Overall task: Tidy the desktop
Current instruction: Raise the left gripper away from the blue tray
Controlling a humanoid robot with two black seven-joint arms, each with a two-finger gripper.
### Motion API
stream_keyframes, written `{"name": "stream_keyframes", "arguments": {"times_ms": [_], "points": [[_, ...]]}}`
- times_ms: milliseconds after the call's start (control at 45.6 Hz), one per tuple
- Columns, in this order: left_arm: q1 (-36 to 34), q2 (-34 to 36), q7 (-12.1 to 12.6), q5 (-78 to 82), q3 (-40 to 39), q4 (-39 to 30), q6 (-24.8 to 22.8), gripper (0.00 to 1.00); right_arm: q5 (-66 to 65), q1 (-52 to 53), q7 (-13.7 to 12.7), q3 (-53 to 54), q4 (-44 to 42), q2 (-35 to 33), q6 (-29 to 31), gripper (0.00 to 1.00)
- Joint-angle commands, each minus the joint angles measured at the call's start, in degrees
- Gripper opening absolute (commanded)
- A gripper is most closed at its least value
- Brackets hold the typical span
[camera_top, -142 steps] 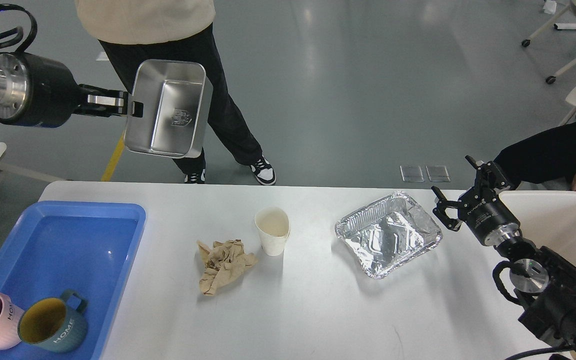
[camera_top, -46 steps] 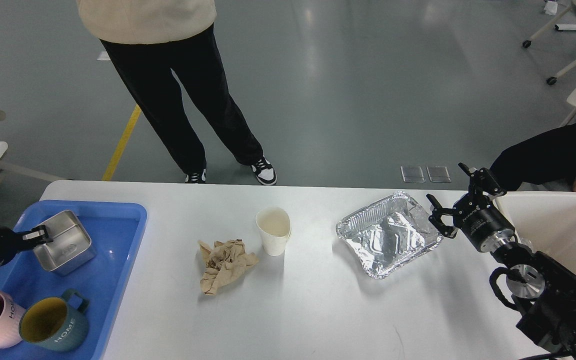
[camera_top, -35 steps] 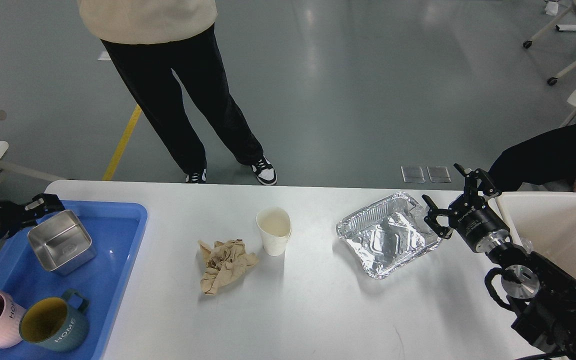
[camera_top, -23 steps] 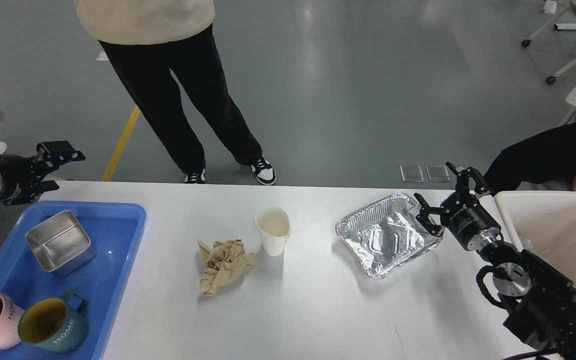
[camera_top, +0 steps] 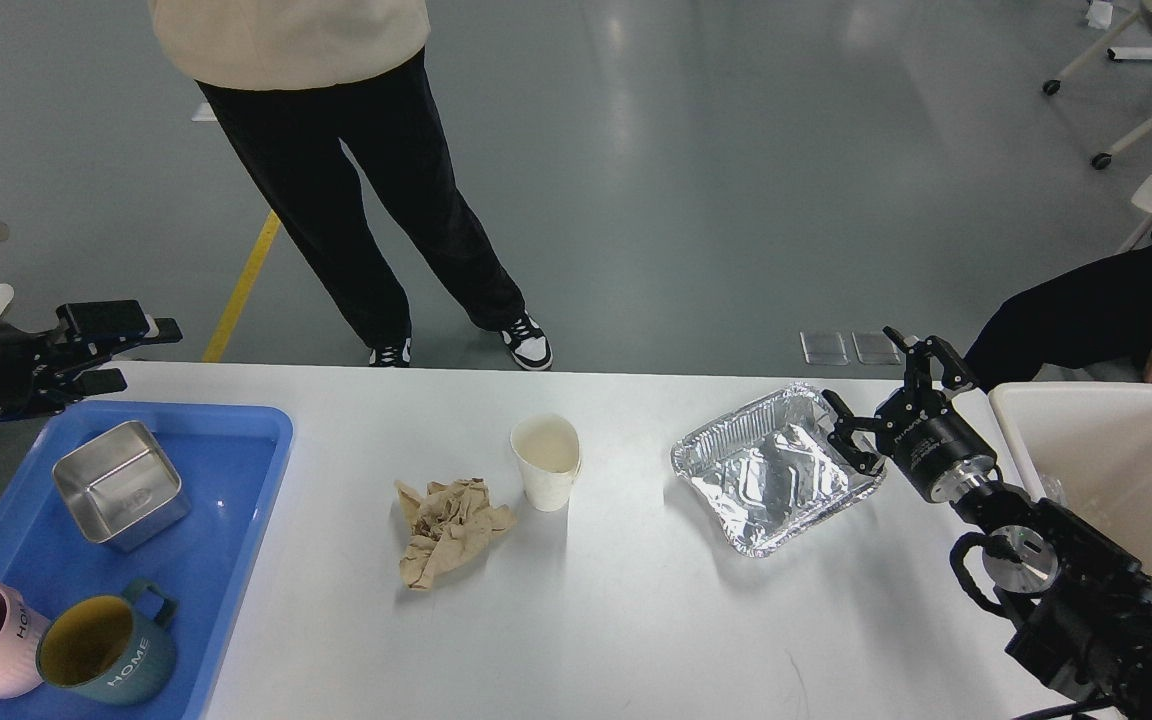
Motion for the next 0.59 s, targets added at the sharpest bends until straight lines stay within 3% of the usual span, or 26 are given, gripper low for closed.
{"name": "stream_keyframes", "arguments": {"times_ms": [0, 219, 571], "points": [[5.95, 13.98, -2.5, -2.86, -0.05, -18.74, 4.04, 0.96, -0.01, -0.04, 0.05, 0.0, 0.0, -0.01, 0.09, 1.0], [8.17, 25.7, -10.16, -6.92, 2.4, -30.99, 8.09, 0.96, -0.01, -0.04, 0.05, 0.0, 0.09, 0.08, 0.0, 1.0], [8.08, 28.17, -10.17, -9.56, 3.29, -32.85, 10.64, 0.96, -0.01, 0.04, 0.05, -0.09, 0.0, -0.01, 0.0, 1.0]]}}
